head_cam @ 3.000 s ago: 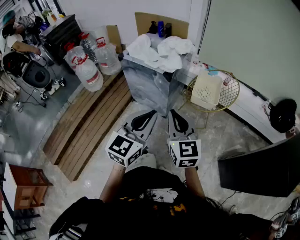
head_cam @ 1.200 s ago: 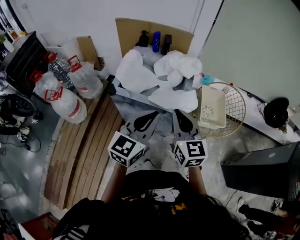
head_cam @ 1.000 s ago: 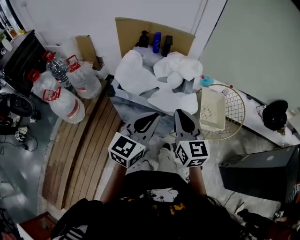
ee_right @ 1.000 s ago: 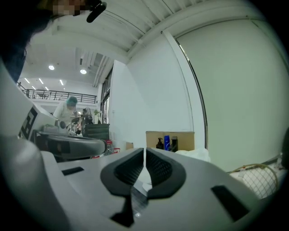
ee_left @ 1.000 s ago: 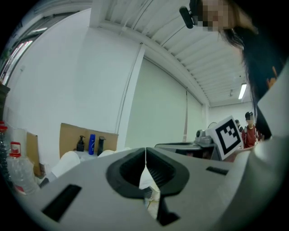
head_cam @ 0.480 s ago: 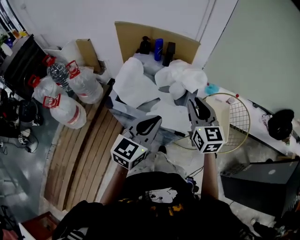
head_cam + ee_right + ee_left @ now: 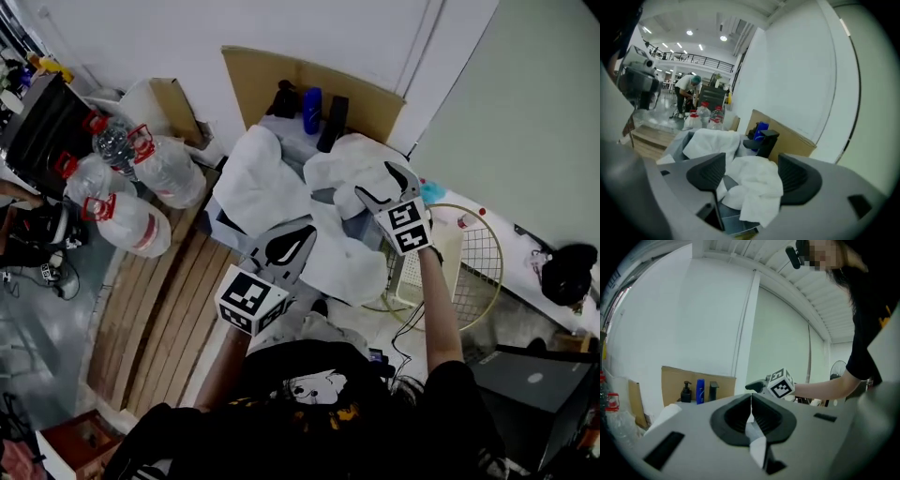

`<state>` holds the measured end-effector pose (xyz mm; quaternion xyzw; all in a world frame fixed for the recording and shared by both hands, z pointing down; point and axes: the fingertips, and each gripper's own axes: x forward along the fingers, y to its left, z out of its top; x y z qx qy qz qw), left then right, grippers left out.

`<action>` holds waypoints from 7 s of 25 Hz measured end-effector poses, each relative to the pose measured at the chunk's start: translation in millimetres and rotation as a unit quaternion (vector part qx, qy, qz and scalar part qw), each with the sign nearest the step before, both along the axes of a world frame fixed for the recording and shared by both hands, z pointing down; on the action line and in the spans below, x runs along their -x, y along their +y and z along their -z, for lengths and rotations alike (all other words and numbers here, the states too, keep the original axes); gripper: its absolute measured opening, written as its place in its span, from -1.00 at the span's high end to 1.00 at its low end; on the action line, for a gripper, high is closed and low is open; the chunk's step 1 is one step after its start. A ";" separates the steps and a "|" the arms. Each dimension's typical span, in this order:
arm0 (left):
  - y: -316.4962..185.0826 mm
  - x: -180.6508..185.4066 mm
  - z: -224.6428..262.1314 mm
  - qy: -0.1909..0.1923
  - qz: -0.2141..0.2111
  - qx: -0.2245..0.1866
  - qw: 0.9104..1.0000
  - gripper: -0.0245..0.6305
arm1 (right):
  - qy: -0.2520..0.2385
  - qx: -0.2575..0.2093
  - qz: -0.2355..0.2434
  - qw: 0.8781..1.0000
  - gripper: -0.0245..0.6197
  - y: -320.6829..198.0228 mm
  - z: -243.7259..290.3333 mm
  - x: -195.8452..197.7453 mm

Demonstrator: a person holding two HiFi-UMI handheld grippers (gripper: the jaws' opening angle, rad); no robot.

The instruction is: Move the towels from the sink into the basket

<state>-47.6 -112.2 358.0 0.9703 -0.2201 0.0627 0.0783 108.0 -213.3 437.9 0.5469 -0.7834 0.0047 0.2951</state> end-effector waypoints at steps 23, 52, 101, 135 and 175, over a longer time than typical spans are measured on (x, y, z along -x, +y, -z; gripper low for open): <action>-60.5 11.8 -23.0 -0.044 0.118 0.027 0.992 0.90 | 0.361 0.167 0.042 0.917 -0.18 -116.5 -201.8 -63.2; -36.7 -35.0 3.6 0.006 -0.150 0.004 0.989 0.89 | 0.148 -0.050 -0.264 0.952 0.45 39.2 58.4 -81.0; 91.9 -292.7 -55.5 -0.088 -0.296 0.020 0.951 0.90 | -0.183 0.229 -0.521 0.802 -0.11 319.8 -305.1 -308.7; 7.2 -40.8 -57.9 -0.050 -0.277 0.029 0.959 0.89 | -0.171 0.016 -0.354 0.919 -0.30 190.8 -48.2 72.3; 6.6 -53.0 -38.7 0.005 -0.326 0.033 0.945 0.90 | -0.020 -0.020 -0.470 0.882 0.45 186.4 18.0 25.3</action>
